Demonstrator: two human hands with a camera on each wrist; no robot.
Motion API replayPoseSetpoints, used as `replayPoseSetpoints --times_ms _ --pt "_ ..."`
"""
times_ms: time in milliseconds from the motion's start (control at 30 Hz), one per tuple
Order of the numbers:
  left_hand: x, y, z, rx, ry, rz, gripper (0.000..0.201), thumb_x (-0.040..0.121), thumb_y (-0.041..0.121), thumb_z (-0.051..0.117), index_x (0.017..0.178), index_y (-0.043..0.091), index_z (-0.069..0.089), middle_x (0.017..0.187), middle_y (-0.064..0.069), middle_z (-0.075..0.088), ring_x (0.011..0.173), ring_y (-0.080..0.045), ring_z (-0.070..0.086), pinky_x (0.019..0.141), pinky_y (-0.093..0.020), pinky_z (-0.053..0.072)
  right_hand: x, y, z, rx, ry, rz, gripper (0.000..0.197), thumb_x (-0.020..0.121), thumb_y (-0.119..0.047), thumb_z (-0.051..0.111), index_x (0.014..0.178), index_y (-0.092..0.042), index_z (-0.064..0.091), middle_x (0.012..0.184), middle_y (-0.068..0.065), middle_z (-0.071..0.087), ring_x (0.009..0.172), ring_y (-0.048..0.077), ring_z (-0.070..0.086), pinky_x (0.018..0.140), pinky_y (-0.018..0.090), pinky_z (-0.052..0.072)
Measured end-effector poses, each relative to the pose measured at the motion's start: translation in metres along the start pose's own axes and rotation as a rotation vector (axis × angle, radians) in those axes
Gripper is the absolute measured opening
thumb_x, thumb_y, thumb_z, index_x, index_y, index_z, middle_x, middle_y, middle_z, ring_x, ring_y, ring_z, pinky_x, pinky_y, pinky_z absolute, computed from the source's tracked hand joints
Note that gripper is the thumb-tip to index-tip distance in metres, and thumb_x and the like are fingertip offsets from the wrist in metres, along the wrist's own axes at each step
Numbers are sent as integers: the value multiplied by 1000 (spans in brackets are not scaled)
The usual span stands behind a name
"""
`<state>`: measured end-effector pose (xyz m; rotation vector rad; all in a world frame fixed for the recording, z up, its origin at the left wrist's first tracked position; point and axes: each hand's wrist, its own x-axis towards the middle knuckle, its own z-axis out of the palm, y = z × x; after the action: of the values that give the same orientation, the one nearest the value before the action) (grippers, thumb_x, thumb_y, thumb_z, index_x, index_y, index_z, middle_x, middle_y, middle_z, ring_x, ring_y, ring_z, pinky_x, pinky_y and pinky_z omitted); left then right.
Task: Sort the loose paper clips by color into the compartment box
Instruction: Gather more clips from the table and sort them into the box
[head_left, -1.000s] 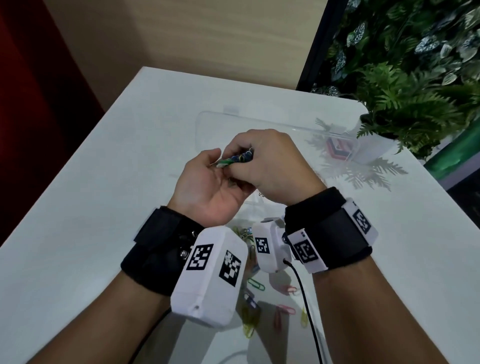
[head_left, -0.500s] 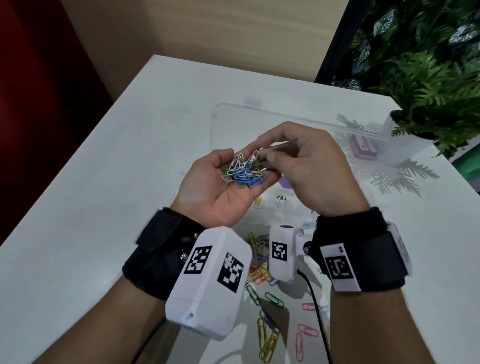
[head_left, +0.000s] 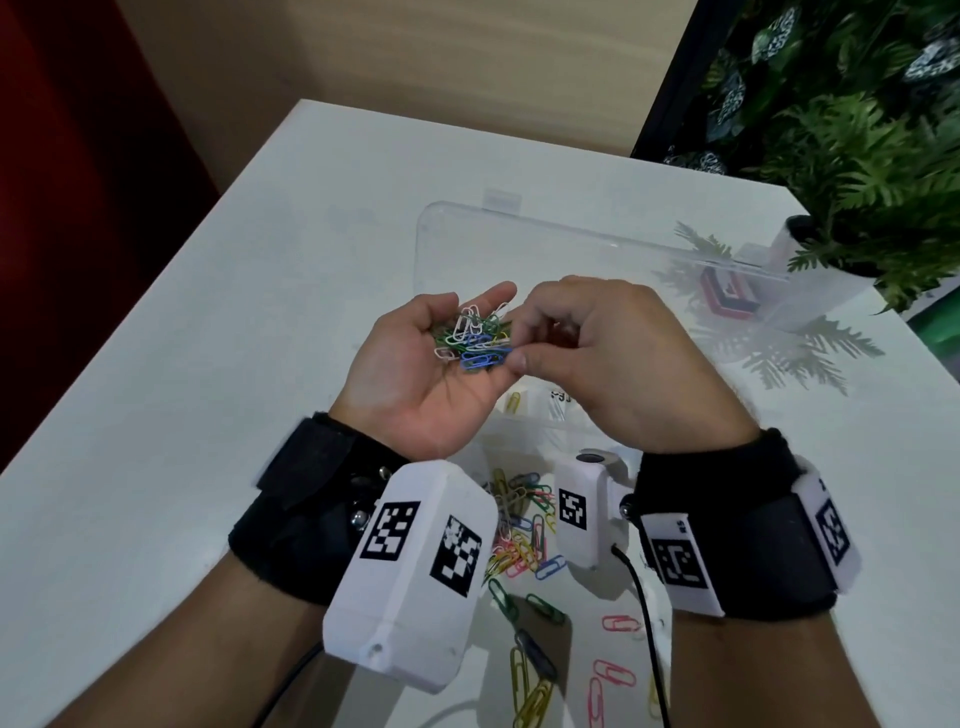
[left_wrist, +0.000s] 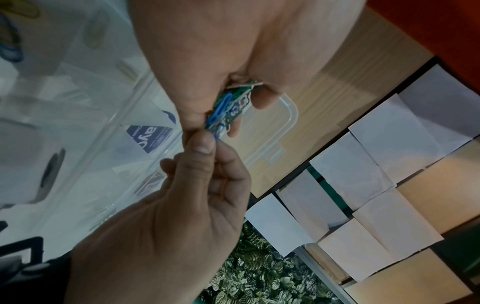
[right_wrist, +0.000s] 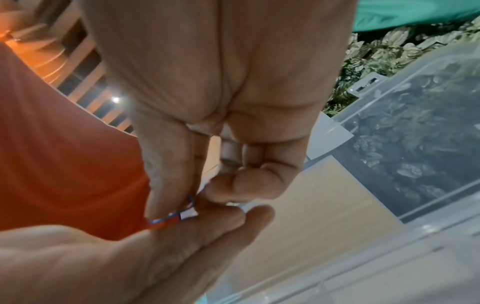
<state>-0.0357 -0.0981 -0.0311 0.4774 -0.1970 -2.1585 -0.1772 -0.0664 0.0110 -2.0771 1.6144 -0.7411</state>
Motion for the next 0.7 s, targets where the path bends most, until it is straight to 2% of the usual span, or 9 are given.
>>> replayPoseSetpoints --times_ms 67,100,167,200,333,400,567,633,700 --pt "0 -2 1 -32 -12 -10 46 96 21 32 121 -8 57 111 -31 63 95 -38 65 78 -46 56 -1 0 0 60 33 -5 4 79 -11 69 78 -14 66 60 -20 59 56 3 48 51 12 34" --pt "0 -3 2 -34 -25 -15 47 96 21 31 114 -11 60 110 -31 64 92 -36 66 76 -44 58 0 -1 1 71 53 -16 6 79 -10 68 81 -16 66 61 -16 61 57 4 50 52 14 36" --pt "-1 -5 2 -29 -27 -17 48 96 21 30 90 -11 65 92 -27 67 78 -32 69 63 -37 60 2 -4 7 52 48 -44 13 79 -11 68 89 -20 68 67 -6 64 62 10 54 58 22 42" --pt "-1 -5 3 -27 -14 -14 44 96 20 30 87 -8 62 84 -23 66 73 -29 68 56 -33 58 3 -5 10 24 27 -54 15 79 -13 68 92 -21 70 68 -5 64 63 10 55 62 25 43" --pt "-2 -2 4 12 51 27 37 95 20 33 111 -4 56 78 -18 65 66 -25 67 57 -29 57 5 -7 14 -121 -9 -84 15 78 -22 71 92 -22 72 65 -18 51 63 6 46 66 16 36" --pt "-2 -3 5 39 74 35 37 96 20 32 110 -4 56 74 -17 66 61 -25 67 52 -26 55 5 -9 14 -154 -12 -95 15 78 -22 71 93 -21 73 65 -21 46 66 5 42 69 13 35" --pt "-3 -3 4 14 72 46 50 98 19 32 68 -5 63 59 -14 62 47 -21 63 43 -20 49 5 -12 17 -214 12 -183 10 80 -15 66 86 -15 74 65 -19 45 81 1 42 71 8 32" --pt "-3 -1 4 -12 55 47 45 99 19 31 75 -6 61 60 -15 63 49 -23 65 44 -22 51 6 -11 19 -187 66 -207 11 79 -13 65 84 -15 75 69 -17 49 83 3 46 71 10 33" --pt "-4 0 5 -24 42 34 37 98 20 31 91 -5 58 71 -19 66 59 -27 68 54 -29 57 7 -8 20 -133 125 -209 13 79 -14 65 85 -17 76 71 -18 52 82 3 50 70 10 35"
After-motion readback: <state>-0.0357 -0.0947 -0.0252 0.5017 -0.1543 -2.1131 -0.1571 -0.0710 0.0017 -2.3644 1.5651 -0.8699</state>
